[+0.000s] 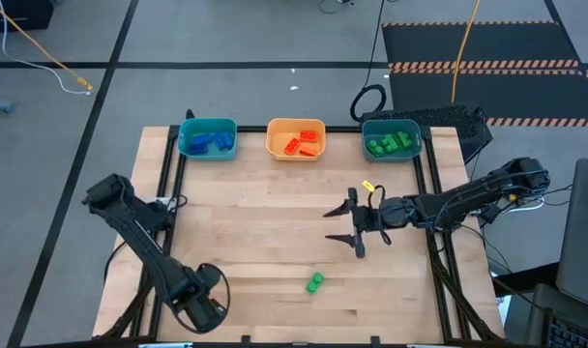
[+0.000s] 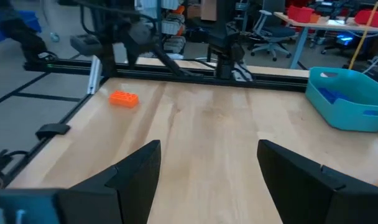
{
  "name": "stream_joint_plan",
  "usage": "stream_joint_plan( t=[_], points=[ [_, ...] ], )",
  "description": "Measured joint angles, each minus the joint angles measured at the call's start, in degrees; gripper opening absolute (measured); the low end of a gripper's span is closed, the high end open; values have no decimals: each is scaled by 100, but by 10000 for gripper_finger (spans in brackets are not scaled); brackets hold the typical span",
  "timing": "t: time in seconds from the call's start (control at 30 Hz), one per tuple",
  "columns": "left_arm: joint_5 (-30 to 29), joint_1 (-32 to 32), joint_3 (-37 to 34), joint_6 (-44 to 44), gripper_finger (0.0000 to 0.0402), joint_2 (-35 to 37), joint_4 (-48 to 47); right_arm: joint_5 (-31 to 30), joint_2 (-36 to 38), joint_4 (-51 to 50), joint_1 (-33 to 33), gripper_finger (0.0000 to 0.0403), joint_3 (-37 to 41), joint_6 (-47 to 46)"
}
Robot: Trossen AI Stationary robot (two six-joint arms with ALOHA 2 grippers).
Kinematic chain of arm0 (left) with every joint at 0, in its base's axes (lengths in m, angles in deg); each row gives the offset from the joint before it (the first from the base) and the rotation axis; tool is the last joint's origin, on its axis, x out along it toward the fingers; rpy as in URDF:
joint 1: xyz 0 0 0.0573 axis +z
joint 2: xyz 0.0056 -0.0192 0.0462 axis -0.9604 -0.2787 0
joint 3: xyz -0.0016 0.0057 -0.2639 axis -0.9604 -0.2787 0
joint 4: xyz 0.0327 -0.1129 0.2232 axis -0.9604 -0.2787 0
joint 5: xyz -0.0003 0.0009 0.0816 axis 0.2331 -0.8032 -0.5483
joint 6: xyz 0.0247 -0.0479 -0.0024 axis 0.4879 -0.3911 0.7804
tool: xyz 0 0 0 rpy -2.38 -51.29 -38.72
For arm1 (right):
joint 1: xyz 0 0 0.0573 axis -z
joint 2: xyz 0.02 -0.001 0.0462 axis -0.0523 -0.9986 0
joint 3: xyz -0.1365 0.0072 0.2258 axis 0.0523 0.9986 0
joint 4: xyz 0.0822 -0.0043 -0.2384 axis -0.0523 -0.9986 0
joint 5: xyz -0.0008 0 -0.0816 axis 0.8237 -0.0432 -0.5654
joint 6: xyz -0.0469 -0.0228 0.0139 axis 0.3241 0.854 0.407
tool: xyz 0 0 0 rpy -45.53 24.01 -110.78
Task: Sort & place blocks by color
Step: Put the orange game piece into the yellow bin
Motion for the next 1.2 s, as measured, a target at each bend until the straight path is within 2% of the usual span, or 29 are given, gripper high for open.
stream_joint_plan(
  t=[0.23,0.6,0.73,0.93,1.2],
  points=[
    [83,3,0,-454,271,-421,236,-7,-2,3,-276,263,0,-197],
    [108,-60,-14,-520,271,-836,316,-95,-4,33,-654,263,125,-365],
    [187,-60,-241,-543,271,-838,534,-198,-2,73,-656,263,129,-367],
    [191,-63,-865,-812,271,-838,1718,-201,-2,127,-659,263,129,-409],
    [231,-32,-1067,-666,271,-822,1815,-197,-2,35,-685,263,129,-452]
  ],
)
